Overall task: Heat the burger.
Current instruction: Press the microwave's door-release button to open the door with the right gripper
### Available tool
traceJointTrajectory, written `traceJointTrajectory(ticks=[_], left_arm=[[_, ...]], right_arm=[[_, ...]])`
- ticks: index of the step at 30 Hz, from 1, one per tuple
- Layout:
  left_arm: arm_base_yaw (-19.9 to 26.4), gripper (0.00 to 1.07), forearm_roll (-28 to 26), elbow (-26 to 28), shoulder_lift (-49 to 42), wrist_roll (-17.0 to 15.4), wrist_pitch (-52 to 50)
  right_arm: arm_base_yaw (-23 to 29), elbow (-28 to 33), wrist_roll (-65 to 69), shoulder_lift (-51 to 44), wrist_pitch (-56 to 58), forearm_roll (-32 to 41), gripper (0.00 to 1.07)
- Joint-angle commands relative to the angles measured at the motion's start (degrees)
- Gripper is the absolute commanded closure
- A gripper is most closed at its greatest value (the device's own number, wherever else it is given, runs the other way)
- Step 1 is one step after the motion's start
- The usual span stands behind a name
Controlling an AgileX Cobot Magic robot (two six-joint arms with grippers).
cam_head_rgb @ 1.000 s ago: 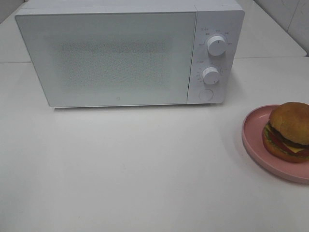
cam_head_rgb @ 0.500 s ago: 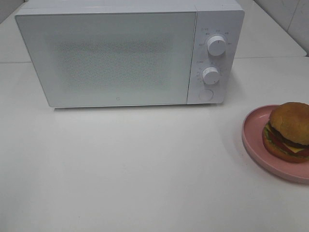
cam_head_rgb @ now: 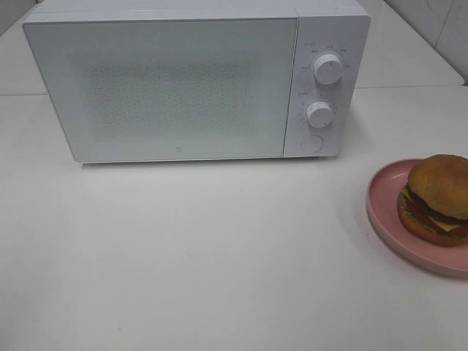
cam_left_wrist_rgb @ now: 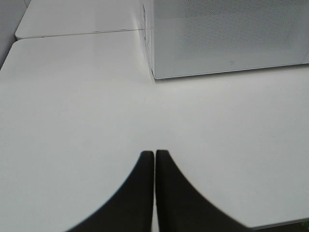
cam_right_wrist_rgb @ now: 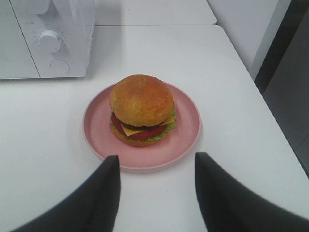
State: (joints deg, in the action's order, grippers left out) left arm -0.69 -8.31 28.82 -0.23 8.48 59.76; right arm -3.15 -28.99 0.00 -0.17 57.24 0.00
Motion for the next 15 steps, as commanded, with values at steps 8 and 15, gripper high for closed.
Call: traceJointTrajectory(ticks=[8,15], left_arm=[[0.0,1.06,0.2,-0.1,-1.3,-0.2,-0.5],[0.0,1.06,0.2,-0.1,-1.3,-0.2,-0.5]], right_arm=[[-0.2,-1.3,0.0,-1.8,-14.0,0.0,0.63],[-0.2,1.0,0.0,3.6,-27.3,0.0,0.63]])
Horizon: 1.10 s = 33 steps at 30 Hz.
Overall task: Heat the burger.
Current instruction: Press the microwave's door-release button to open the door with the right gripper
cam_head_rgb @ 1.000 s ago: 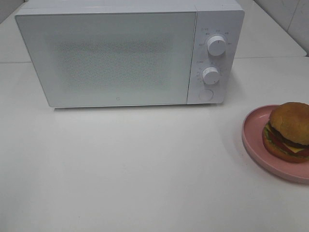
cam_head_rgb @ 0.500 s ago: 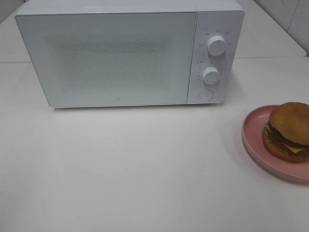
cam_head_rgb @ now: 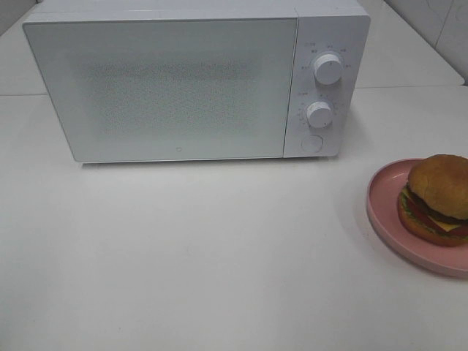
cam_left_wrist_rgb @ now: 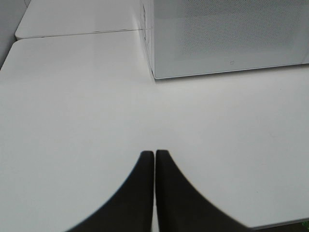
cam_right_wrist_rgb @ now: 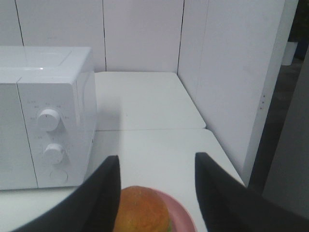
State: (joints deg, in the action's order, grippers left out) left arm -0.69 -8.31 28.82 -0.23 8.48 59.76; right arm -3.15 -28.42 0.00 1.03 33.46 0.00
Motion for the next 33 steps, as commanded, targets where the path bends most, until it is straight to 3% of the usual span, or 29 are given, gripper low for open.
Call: traceJointTrajectory(ticks=[1,16,23,27,33], left_arm=[[0.0,1.06,0.2,-0.1,-1.3,-0.2,-0.5],[0.0,1.06,0.2,-0.1,-1.3,-0.2,-0.5],[0.0,1.06,0.2,-0.1,-1.3,-0.2,-0.5],[0.0,1.06,0.2,-0.1,-1.3,-0.2,-0.5],[0.0,1.06,0.2,-0.1,-1.3,-0.2,-0.5]], right_arm=[[-0.2,0.4,0.0,2.3,-3.6,0.0,0.63],[-0.2,0.4,0.0,25.1,-21.6,0.0,0.68],[-0.2,0.4,0.0,35.8,-30.7,0.0,0.87],[-0.2,0.4,0.0,44.1,-38.0,0.0,1.05],[-0.2,0.4,0.0,52.1,-50.8,0.0,1.07]])
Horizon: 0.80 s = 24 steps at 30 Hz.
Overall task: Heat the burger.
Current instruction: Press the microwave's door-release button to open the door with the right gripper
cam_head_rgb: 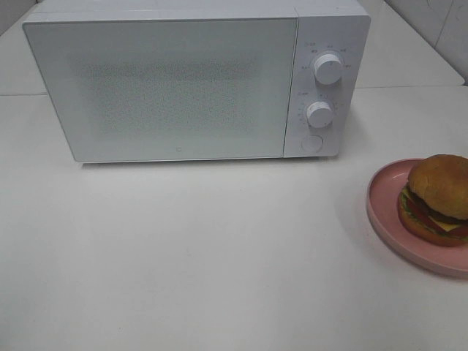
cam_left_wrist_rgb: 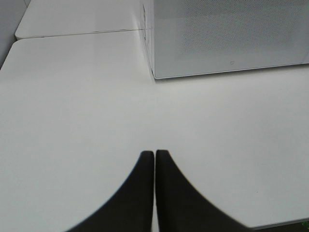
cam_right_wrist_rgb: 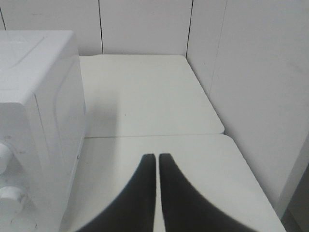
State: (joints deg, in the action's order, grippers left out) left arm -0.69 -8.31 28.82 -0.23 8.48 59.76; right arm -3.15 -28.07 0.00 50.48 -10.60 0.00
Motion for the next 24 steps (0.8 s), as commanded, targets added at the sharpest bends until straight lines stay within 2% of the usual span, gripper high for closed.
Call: traceJointTrajectory(ticks=[1,5,7,8,9,11,13,17,19,22,24], left_arm=[[0.0,1.06,0.2,-0.1,-1.3,-0.2,-0.5],[0.0,1.06,0.2,-0.1,-1.3,-0.2,-0.5],[0.0,1.06,0.2,-0.1,-1.3,-0.2,-0.5],[0.0,1.06,0.2,-0.1,-1.3,-0.2,-0.5],[0.0,1.06,0.2,-0.1,-1.3,-0.2,-0.5],[0.0,1.06,0.2,-0.1,-1.3,-0.2,-0.5],[0.0,1.06,0.2,-0.1,-1.3,-0.2,-0.5],[0.0,1.06,0.2,-0.1,-1.3,-0.2,-0.5],[0.0,1.06,0.2,-0.1,-1.3,-0.2,-0.5],[0.0,1.06,0.2,-0.1,-1.3,-0.2,-0.5],[0.0,1.06,0.2,-0.1,-1.3,-0.2,-0.5]], right_arm=[[-0.2,0.1,0.3,3.7,-8.5,0.0,1.07],[0.5,0.1,2.1,6.1,-11.5,-0.5,1.07],[4.0,0.1,2.3,8.4,-12.5,-1.0,1.07],[4.0,0.1,2.3,8.4,-12.5,-1.0,1.07],[8.0,0.1,2.2,9.9,-12.8,-2.2,1.07],[9.9,0.1,2.1,10.6,-13.0,-3.1,1.07],[14.8,0.1,2.1,12.9,-14.3,-3.3,1.07],[18.8,0.1,2.5,15.0,-15.7,-2.9,1.07],[23.2,0.1,3.9,18.2,-18.2,-2.8,1.07],[24.1,0.1,4.4,18.9,-18.5,-2.8,1.07],[26.9,0.0,5.4,21.7,-19.8,-2.8,1.07]])
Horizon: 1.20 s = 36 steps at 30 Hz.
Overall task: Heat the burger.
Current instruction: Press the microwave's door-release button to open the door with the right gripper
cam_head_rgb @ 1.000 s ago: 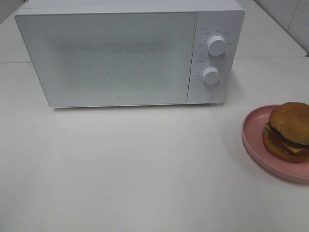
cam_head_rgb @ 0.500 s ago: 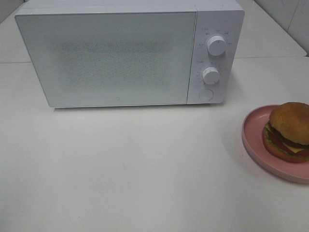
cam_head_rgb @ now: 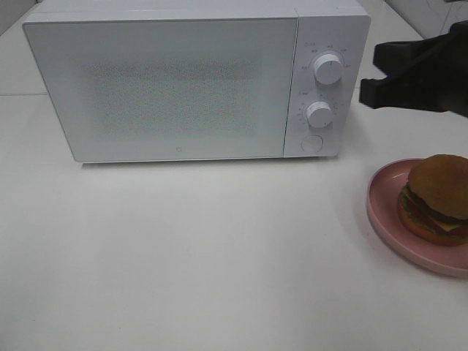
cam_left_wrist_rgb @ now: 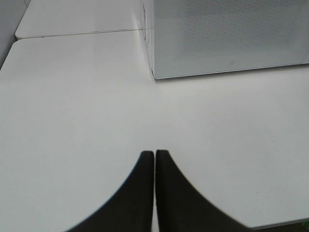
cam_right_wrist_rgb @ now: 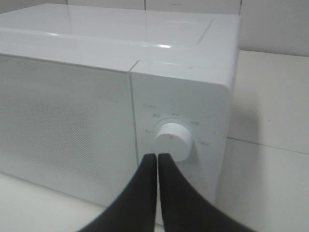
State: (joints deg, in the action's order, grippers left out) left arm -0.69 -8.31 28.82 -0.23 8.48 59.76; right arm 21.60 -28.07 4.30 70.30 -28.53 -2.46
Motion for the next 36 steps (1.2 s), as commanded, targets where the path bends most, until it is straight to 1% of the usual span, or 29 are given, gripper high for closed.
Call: traceJointTrajectory(ticks=[1,6,10,12,19,23,25,26,28,30,31,32,33,35,36], left_arm=[[0.0,1.06,0.2,-0.1,-1.3,-0.2,-0.5],[0.0,1.06,0.2,-0.1,-1.3,-0.2,-0.5],[0.0,1.06,0.2,-0.1,-1.3,-0.2,-0.5],[0.0,1.06,0.2,-0.1,-1.3,-0.2,-0.5],[0.0,1.06,0.2,-0.1,-1.3,-0.2,-0.5],[0.0,1.06,0.2,-0.1,-1.3,-0.2,-0.5],[0.0,1.06,0.2,-0.1,-1.3,-0.2,-0.5],[0.0,1.06,0.2,-0.1,-1.3,-0.2,-0.5],[0.0,1.06,0.2,-0.1,-1.3,-0.2,-0.5],[0.0,1.06,0.2,-0.1,-1.3,-0.2,-0.5],[0.0,1.06,0.2,-0.1,-1.3,-0.2,-0.5],[0.0,1.06,0.2,-0.1,-1.3,-0.2,-0.5],[0.0,1.06,0.2,-0.1,-1.3,-0.2,-0.5],[0.0,1.06,0.2,-0.1,-1.3,-0.2,-0.5],[0.0,1.06,0.2,-0.1,-1.3,-0.2,-0.5]], right_arm=[[3.9,0.0,1.1,4.1,-2.9,-0.3,1.07],[5.6,0.0,1.1,8.8,-5.1,-0.3,1.07],[5.7,0.0,1.3,12.1,-6.5,-0.6,1.06],[5.7,0.0,1.6,15.4,-7.2,-0.6,1.05],[5.7,0.0,2.2,20.8,-9.8,-0.6,1.05],[5.7,0.0,3.3,24.1,-13.1,-0.6,1.05],[5.7,0.0,6.9,26.2,-16.0,-0.6,1.05],[5.7,0.0,6.9,26.2,-16.0,-0.6,1.05],[5.7,0.0,12.0,27.7,-18.5,-0.6,1.05],[5.7,0.0,13.8,28.0,-19.0,-0.7,1.05],[5.7,0.0,18.6,28.2,-19.8,-1.1,1.04],[5.7,0.0,18.6,28.2,-19.8,-1.1,1.04],[5.7,0.0,23.1,28.2,-20.9,-2.2,1.04],[5.7,0.0,24.8,28.2,-21.8,-2.7,1.04],[5.7,0.0,28.3,28.2,-24.0,-3.7,1.03]])
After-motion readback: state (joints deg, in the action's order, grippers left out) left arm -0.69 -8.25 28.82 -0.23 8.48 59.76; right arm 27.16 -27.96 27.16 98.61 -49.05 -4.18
